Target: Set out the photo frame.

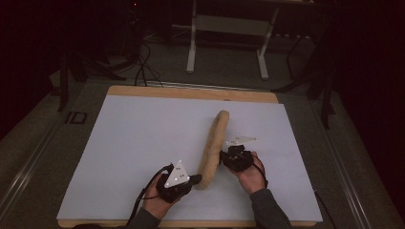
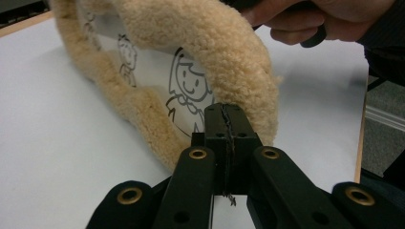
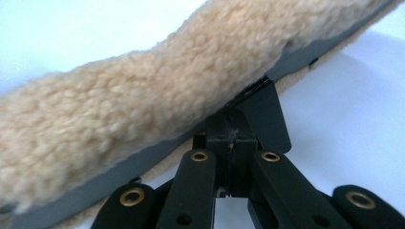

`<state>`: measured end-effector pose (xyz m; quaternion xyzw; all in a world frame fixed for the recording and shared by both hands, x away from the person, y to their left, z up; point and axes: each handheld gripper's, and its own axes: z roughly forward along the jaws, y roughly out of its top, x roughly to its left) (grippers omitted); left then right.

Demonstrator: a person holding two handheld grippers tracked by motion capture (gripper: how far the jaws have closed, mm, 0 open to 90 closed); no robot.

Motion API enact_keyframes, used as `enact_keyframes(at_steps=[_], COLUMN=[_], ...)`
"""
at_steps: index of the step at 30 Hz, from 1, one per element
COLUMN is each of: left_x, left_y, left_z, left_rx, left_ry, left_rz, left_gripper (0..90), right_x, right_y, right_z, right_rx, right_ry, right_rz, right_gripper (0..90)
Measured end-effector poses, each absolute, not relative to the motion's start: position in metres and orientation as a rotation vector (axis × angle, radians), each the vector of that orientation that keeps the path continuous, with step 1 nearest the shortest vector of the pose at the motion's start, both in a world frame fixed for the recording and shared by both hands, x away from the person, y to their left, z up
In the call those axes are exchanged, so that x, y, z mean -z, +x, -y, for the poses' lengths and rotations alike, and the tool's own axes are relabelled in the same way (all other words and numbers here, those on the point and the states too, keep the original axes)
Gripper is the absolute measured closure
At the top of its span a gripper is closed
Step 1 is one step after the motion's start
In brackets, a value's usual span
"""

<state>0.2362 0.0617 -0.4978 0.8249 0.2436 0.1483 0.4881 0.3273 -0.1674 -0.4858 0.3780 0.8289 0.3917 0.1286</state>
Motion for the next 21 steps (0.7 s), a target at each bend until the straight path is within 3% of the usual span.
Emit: enact_keyframes(at_steps=[21], left_x=[0.497], left_y=[0.234], left_z=[-0.039], left_rx=[-0.370], left_ry=[2.024], left_rz=[-0.561], left_gripper=[90.0], right_x=[0.486], right_y=[0.330], right_z=[0.157], right_rx=[-1.211], right_ry=[1.052], right_rz=[-2.496], right_gripper=[90.0])
